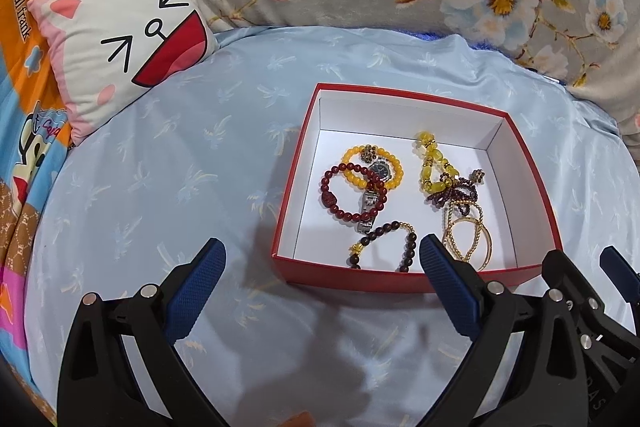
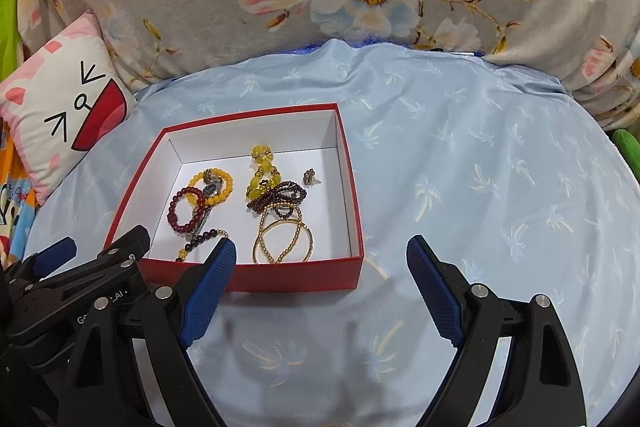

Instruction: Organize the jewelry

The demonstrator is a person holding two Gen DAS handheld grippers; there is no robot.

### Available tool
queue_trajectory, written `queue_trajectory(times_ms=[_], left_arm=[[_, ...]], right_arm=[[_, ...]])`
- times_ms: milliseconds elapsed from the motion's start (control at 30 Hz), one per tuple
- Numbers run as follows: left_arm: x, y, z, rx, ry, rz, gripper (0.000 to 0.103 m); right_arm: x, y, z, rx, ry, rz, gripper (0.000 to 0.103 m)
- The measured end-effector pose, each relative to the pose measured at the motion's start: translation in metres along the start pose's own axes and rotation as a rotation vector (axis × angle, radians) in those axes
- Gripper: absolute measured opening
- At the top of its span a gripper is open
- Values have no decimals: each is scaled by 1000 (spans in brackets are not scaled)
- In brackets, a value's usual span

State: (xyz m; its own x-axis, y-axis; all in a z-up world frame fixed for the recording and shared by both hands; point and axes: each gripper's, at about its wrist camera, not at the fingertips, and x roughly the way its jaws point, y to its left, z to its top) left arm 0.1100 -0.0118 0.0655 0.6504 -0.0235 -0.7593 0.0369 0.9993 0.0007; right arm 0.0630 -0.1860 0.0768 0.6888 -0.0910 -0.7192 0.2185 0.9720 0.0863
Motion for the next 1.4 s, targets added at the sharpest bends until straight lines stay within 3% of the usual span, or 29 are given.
queue_trajectory(times_ms=[1133,1400], left_arm=[[-1,3,-3,-14,2,-8,93],[-2,-1,-2,12,-17,20,93]], right_arm=[[-2,2,-2,-1,3,0,84],[-1,0,-3,-3,0,-4,84]])
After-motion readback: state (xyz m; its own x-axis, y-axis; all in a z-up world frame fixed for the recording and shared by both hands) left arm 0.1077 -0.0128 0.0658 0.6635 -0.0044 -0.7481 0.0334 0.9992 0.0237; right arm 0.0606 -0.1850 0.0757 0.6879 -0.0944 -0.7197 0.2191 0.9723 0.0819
